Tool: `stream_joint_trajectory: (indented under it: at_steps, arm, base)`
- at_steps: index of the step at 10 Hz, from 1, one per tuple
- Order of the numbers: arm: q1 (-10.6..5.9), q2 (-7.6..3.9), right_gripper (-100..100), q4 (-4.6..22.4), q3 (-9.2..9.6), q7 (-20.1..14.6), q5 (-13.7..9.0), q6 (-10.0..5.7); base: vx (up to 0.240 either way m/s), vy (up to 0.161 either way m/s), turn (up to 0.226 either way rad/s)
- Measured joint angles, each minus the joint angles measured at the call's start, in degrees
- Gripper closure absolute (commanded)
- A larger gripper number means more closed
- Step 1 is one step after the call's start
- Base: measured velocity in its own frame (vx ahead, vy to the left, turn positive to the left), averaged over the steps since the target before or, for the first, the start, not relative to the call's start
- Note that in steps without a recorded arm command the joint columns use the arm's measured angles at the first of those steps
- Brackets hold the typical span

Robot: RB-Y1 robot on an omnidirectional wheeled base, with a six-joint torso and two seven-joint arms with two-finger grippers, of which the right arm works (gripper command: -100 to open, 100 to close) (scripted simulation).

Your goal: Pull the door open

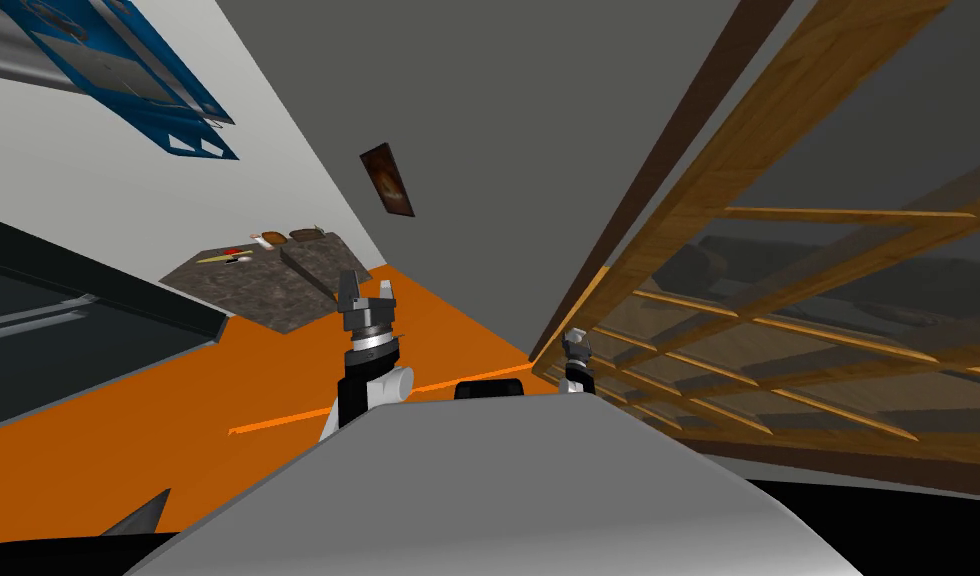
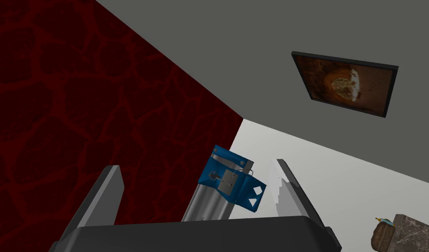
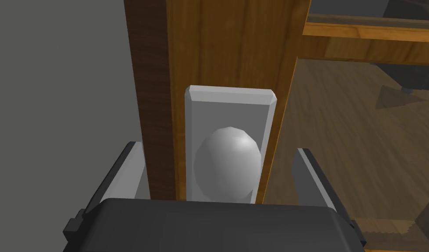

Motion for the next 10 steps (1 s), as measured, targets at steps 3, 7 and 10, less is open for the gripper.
stream_joint_trajectory:
  at_steps: [3,7,10]
  arm:
    - [-0.67,-0.45,100,1.7,-0.89,-1.3,0.2,-0.25]
    - [-0.64,-0.49,100,1.7,-0.90,-1.1,0.2,-0.16]
    - [-0.67,-1.07,100,1.3,-0.02,-1.9,0.7,-0.27]
  base:
    - [0.003,-0.003,-0.007]
    - [-0.002,0.000,0.003]
    - [-0.178,-0.005,0.054]
